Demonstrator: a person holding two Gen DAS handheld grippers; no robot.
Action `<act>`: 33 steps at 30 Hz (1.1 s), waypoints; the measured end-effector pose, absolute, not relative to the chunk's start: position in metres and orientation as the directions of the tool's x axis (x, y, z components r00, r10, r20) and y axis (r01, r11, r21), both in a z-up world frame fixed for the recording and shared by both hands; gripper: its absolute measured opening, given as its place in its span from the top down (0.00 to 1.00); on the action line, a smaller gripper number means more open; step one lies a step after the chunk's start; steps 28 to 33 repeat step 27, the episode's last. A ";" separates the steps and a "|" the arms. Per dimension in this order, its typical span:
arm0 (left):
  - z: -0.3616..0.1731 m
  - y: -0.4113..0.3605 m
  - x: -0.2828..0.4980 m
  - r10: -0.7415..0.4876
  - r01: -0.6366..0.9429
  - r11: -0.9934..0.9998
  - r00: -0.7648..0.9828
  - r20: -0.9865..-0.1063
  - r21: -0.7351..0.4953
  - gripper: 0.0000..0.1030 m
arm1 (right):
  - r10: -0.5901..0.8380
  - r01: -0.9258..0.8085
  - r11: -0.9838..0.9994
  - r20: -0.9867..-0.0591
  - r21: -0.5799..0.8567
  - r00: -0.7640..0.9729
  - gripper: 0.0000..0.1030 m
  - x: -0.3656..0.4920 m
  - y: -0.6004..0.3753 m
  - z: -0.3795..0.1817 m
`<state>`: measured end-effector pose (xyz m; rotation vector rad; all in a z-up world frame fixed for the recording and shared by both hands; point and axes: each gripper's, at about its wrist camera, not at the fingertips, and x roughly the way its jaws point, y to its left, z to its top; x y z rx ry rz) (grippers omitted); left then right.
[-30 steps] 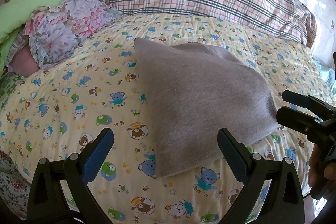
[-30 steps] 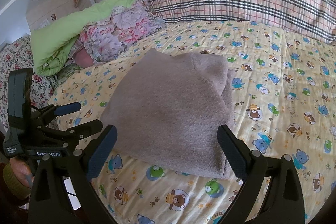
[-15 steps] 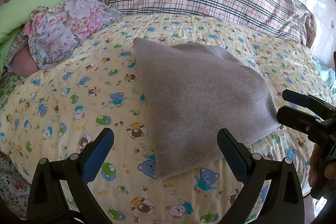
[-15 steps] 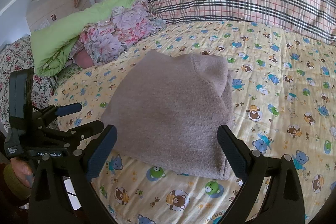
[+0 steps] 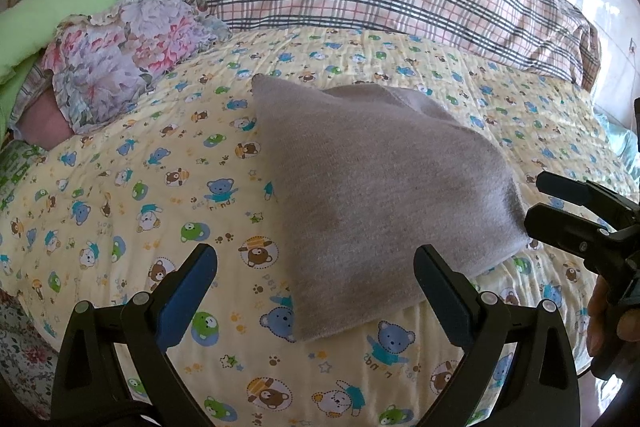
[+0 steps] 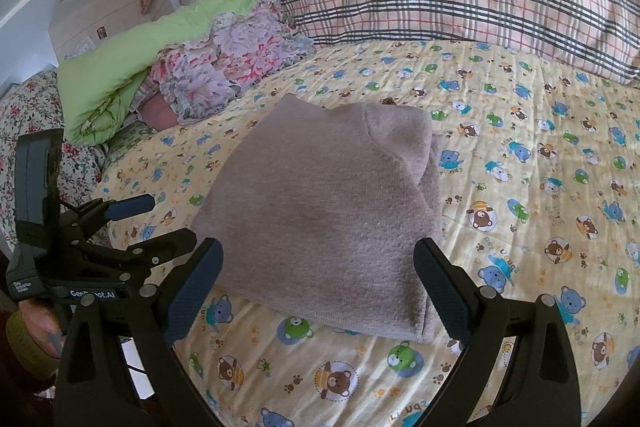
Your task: Fold small clothes
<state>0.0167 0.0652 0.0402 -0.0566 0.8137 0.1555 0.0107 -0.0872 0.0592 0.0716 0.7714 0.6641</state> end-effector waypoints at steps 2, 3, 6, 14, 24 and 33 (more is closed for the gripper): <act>0.040 0.065 0.017 0.116 -0.160 0.987 0.676 -0.728 0.009 0.04 | 0.580 -0.527 0.797 -0.623 0.297 0.526 0.07 0.010 -0.087 0.059; 0.040 0.065 0.017 0.117 -0.160 0.987 0.675 -0.728 0.010 0.04 | 0.580 -0.526 0.797 -0.623 0.297 0.526 0.07 0.010 -0.087 0.059; 0.039 0.064 0.018 0.119 -0.158 0.987 0.674 -0.729 0.016 0.04 | 0.580 -0.528 0.796 -0.622 0.295 0.526 0.07 0.010 -0.087 0.059; 0.037 0.064 0.019 0.121 -0.157 0.987 0.672 -0.730 0.020 0.04 | 0.581 -0.529 0.795 -0.623 0.296 0.524 0.07 0.011 -0.088 0.059; 0.036 0.067 0.020 0.128 -0.164 0.986 0.668 -0.733 0.023 0.04 | 0.578 -0.524 0.798 -0.624 0.298 0.525 0.07 0.015 -0.092 0.061; 0.038 0.070 0.018 0.122 -0.169 0.986 0.665 -0.737 0.011 0.04 | 0.579 -0.524 0.797 -0.624 0.299 0.525 0.07 0.014 -0.093 0.061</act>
